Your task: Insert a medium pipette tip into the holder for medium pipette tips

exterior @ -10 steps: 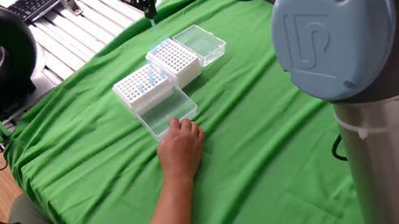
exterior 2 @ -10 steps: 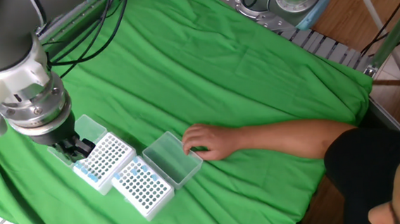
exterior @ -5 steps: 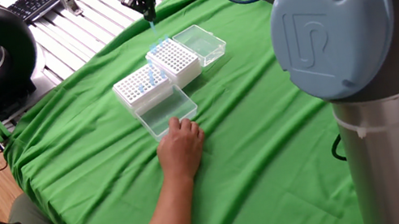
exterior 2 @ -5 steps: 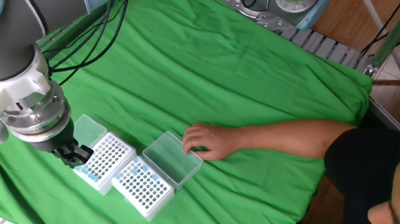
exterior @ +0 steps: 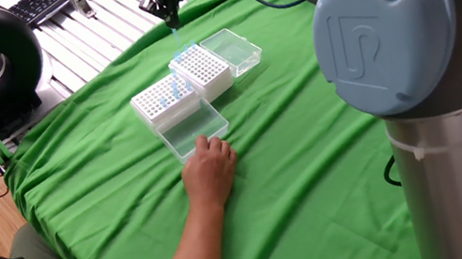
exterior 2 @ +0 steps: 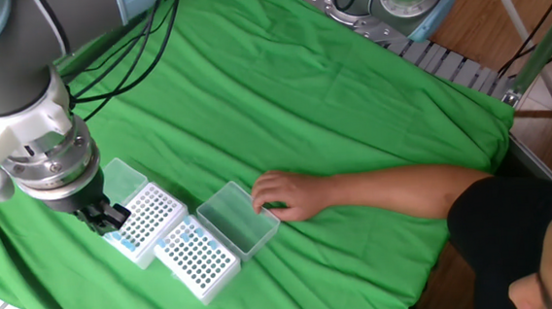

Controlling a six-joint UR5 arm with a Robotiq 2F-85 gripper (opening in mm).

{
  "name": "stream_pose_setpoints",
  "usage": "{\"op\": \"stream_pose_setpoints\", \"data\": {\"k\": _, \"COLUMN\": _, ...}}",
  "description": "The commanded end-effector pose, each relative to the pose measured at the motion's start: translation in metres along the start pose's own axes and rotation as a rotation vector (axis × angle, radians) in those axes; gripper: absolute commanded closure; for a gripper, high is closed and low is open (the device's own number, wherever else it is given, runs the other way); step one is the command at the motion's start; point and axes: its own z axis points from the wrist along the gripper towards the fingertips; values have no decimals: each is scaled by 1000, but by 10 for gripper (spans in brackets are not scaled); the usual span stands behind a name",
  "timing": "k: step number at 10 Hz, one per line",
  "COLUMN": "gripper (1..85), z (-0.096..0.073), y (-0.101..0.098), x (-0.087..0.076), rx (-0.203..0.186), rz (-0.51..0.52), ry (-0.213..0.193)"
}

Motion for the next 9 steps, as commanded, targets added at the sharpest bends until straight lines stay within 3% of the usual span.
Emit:
{"op": "stream_pose_setpoints", "data": {"k": 1, "gripper": 847, "z": 5, "y": 4, "x": 2, "rx": -14, "rz": 7, "ry": -15}}
{"op": "stream_pose_setpoints", "data": {"k": 9, "gripper": 847, "z": 17, "y": 4, "x": 13, "rx": -15, "rz": 4, "ry": -32}}
